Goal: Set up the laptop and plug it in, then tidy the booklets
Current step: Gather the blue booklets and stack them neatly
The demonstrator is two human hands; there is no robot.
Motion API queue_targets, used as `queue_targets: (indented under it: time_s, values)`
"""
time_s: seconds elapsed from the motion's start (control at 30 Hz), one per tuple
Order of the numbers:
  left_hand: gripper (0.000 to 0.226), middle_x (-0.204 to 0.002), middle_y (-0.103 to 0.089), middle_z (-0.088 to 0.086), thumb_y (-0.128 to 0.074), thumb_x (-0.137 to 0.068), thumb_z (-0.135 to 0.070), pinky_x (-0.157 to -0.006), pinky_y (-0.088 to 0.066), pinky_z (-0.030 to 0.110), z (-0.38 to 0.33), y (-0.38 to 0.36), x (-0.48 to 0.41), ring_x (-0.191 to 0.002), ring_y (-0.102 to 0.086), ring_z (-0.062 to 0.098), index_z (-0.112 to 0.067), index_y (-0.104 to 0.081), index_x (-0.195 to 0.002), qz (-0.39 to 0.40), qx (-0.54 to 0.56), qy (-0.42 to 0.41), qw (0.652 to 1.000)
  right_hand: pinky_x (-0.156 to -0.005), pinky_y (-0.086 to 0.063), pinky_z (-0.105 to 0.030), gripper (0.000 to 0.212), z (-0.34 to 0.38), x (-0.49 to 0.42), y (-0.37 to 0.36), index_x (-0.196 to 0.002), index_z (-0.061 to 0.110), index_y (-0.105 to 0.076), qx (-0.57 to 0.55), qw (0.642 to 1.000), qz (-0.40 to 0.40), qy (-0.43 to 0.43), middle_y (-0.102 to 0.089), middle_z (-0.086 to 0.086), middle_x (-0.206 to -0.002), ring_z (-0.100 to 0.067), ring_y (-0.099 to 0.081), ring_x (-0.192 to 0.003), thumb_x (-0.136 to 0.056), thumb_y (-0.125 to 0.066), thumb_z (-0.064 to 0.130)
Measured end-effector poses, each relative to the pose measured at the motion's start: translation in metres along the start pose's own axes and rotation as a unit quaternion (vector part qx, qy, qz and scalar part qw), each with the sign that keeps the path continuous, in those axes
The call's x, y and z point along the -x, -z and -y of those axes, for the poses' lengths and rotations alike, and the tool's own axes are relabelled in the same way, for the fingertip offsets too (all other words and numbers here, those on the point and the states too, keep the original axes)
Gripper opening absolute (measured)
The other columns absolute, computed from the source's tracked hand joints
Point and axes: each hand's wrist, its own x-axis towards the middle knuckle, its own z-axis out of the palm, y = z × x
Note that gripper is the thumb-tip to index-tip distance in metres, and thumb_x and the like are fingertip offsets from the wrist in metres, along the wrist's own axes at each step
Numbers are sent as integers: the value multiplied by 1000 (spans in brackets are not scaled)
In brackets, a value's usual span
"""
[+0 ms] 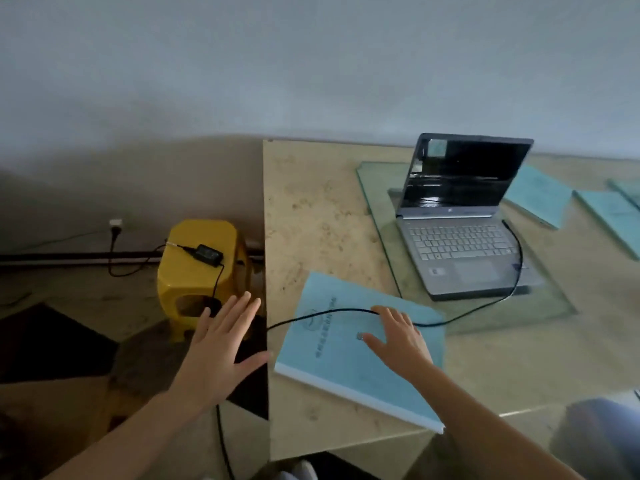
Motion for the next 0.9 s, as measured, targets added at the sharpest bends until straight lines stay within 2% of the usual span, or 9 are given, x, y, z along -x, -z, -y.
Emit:
queue_targets:
  time_s: [0.07, 0.17, 0.27, 0.33, 0.4, 0.53, 0.7, 0.77, 0.9]
  values:
    - [95, -158, 3, -14, -8, -70, -86, -118, 6, 37, -12, -21, 4, -144, 10, 4, -34, -1, -149, 23, -4, 15, 1000, -111, -29, -38, 66, -10, 9, -8, -145, 24, -28, 9, 999, 9, 41, -31, 2, -152, -19, -26, -141, -89, -53, 46]
    - [105, -158, 4, -12, -2, -63, -90, -117, 5, 38, -32, -43, 10, -145, 6, 7, -31, 2, -149, 70, 9, 66, 995, -112, -29, -39, 60, -15, 15, -15, -144, 22, -30, -10, 993, -48, 109, -24, 0, -155, -21, -21, -143, -89, -53, 36]
    - [92, -157, -4, -11, -28, -78, -77, -118, -2, 40, -58, -57, 7, -146, -2, 11, -25, -1, -150, 81, 51, 141, 985, -110, -34, -37, 50, -14, 17, -16, -137, 24, -40, 0, 970, -20, 244, -36, 2, -146, -18, -30, -136, -88, -48, 33]
    - [85, -154, -23, -11, -44, -81, -66, -116, -23, 42, -76, -66, 5, -142, -22, 13, -26, -12, -149, 35, 94, 187, 977, -116, -23, -36, 53, -23, 8, -15, -141, 24, -36, 42, 954, 62, 291, -32, 2, -151, -18, -25, -141, -91, -46, 37]
    - [83, -145, -38, -13, -51, -76, -68, -106, -39, 39, -92, -77, 9, -134, -37, 11, -33, -20, -145, 30, 166, 240, 956, -120, -12, -35, 62, -41, -12, -10, -148, 23, -25, 63, 960, 92, 258, -19, 2, -158, -16, -14, -146, -92, -45, 42]
    - [95, -154, -26, -1, -52, -76, -67, -108, -31, 34, -127, -92, 26, -135, -33, 14, -23, -12, -149, 12, 243, 312, 918, -119, -7, -34, 72, -66, -59, 8, -150, 17, -18, 70, 981, 62, 173, -18, 1, -159, -19, -14, -146, -92, -45, 49]
    - [97, -147, -36, 8, -59, -72, -62, -96, -37, 32, -159, -101, 36, -124, -43, 19, -14, -21, -147, -59, 374, 438, 815, -107, -31, -41, 63, -57, -85, 19, -143, 19, -31, 94, 978, 88, 162, -37, -3, -147, -26, -32, -136, -90, -47, 51]
    - [82, -135, -48, 8, -60, -80, -52, -88, -40, 29, -164, -106, 37, -112, -49, 16, -12, -27, -143, -42, 389, 461, 797, -103, -36, -41, 60, -53, -90, 22, -141, 20, -35, 91, 978, 108, 155, -42, -4, -142, -28, -39, -131, -90, -47, 51]
    - [61, -113, -64, 4, -63, -80, -47, -78, -50, 29, -162, -114, 34, -100, -63, 17, -12, -47, -126, -12, 456, 491, 742, -91, -51, -41, 56, -51, -90, 19, -134, 16, -40, -78, 967, 227, 82, -56, -8, -127, -28, -59, -109, -87, -57, 44]
